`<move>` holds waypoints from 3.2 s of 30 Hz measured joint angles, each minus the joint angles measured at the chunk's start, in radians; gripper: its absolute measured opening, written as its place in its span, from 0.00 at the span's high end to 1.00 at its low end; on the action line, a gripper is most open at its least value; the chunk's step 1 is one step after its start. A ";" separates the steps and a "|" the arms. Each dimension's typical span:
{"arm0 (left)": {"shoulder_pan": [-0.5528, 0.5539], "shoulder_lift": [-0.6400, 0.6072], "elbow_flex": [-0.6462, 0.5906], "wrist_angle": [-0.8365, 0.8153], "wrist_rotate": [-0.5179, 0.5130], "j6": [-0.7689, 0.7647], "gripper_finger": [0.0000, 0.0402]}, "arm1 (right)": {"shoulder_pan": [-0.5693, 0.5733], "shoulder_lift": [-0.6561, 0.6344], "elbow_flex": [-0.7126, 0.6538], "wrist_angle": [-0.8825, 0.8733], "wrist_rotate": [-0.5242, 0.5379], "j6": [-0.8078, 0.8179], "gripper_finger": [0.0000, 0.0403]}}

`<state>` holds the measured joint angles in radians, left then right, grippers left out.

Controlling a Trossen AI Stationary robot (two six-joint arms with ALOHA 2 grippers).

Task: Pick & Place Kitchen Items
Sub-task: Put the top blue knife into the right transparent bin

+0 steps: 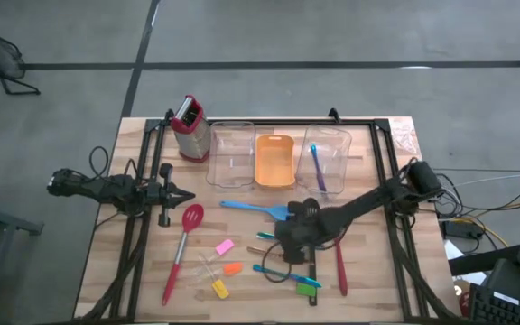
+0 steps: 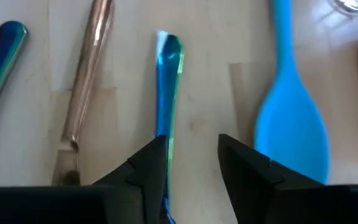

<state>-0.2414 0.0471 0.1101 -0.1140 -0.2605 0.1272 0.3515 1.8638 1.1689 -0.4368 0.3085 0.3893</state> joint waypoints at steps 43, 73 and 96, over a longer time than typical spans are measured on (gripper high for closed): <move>0.000 0.004 0.000 0.000 0.000 0.000 0.95 | 0.013 0.110 0.051 -0.050 -0.074 0.030 0.89; 0.000 0.004 0.000 0.000 0.000 0.000 0.95 | 0.013 0.108 0.118 -0.095 -0.035 -0.001 0.88; 0.000 0.004 0.000 0.000 0.000 0.000 0.95 | 0.013 0.106 0.193 -0.237 0.010 0.010 0.87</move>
<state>-0.2415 0.0509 0.1101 -0.1139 -0.2606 0.1274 0.3645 1.9697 1.3616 -0.6733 0.3182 0.3996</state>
